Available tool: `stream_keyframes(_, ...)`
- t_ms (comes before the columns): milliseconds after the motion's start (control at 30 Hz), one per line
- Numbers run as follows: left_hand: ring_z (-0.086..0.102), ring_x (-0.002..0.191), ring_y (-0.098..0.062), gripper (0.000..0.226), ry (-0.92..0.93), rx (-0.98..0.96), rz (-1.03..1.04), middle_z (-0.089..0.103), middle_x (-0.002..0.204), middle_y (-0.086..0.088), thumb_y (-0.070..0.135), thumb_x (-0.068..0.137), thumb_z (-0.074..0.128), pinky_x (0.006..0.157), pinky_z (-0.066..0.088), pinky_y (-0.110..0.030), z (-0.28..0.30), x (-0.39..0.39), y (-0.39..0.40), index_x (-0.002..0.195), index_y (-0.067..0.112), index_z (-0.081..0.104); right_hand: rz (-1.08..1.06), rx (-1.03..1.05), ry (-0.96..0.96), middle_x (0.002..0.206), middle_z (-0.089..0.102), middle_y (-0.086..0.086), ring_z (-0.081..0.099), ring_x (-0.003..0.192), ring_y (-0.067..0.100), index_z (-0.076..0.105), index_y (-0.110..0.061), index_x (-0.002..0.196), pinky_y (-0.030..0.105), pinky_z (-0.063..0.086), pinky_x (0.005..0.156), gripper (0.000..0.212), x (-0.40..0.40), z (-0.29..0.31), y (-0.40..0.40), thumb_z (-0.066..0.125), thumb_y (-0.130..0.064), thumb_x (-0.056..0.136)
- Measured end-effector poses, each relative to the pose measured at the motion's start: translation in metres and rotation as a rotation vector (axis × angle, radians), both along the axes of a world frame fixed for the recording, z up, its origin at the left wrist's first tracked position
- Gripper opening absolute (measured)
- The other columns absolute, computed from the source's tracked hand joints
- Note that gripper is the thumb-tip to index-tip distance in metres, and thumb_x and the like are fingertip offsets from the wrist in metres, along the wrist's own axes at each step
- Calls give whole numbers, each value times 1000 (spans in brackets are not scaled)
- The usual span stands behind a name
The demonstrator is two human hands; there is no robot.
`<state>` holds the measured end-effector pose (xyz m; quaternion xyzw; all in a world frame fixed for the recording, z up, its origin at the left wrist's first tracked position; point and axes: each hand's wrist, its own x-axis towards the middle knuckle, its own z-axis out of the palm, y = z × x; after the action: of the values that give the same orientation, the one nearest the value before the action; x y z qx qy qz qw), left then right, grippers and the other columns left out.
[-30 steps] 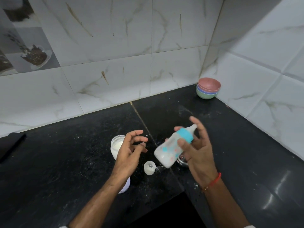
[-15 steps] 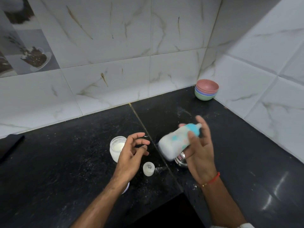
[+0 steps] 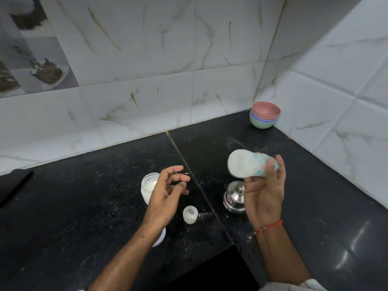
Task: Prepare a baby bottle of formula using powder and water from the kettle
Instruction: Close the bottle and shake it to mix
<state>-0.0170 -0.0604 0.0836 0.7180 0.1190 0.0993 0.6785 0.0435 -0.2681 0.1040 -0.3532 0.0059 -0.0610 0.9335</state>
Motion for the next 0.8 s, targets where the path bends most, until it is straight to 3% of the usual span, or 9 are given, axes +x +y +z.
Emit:
stream_keyframes(100,72,78,-9,34,7,1,-11,76,108,4,1,102,57,71,53,-16,-3,-1,-2,125,25,61,231,-317,-109,120,71,18,68,107,32,44,-25,149,48,59,92,93,-8,1,3,93,-32,70)
stream_keyframes(167,71,77,-8,33,7,-7,-17,76,108,3,1,102,57,70,53,-14,-3,0,-3,126,24,60,239,-313,-158,123,68,21,66,109,43,44,-25,148,57,56,96,90,-9,1,2,92,-27,72)
stream_keyframes(267,72,78,-9,33,5,-18,-16,76,109,2,1,103,57,71,53,-14,-3,2,-4,125,25,60,59,-144,-82,120,72,14,68,110,30,41,-24,149,44,61,89,83,-3,3,-2,86,-29,80)
stream_keyframes(333,71,77,-9,32,10,-19,-30,76,109,3,3,103,56,72,52,-17,-3,1,-6,124,27,60,153,-334,-150,119,72,13,69,108,25,42,-25,148,39,61,88,81,-6,3,0,86,-20,80)
stream_keyframes(400,71,80,-11,25,7,-14,-39,77,108,5,12,106,56,75,51,-26,-3,1,-9,123,30,61,268,-561,-228,121,71,15,69,109,28,44,-26,146,42,60,91,79,-11,2,2,81,-6,79)
stream_keyframes(467,73,87,-20,20,-7,-58,-67,77,110,3,33,107,53,75,54,-35,1,-1,-10,123,32,64,213,-548,-206,123,70,17,68,110,32,44,-28,145,49,59,94,77,-11,4,1,78,-3,81)
stream_keyframes(567,73,90,-32,37,-36,-90,-239,76,114,-6,51,103,46,70,55,-41,7,-6,-17,125,28,65,152,-535,-205,121,69,18,68,106,30,45,-31,143,48,59,93,75,-9,7,5,76,-4,80)
stream_keyframes(733,64,59,-15,42,-18,-41,-212,69,74,6,53,100,39,57,52,-32,15,-10,-36,110,14,52,214,-619,-282,117,67,14,69,100,23,36,-32,146,33,59,86,83,-28,-3,27,79,-3,81)
stream_keyframes(800,61,55,-21,40,18,-103,-187,68,68,-2,55,103,34,53,47,-35,12,-10,-38,108,19,50,225,-622,-308,120,66,13,70,101,27,31,-34,148,36,60,87,88,-30,-6,28,77,1,82)
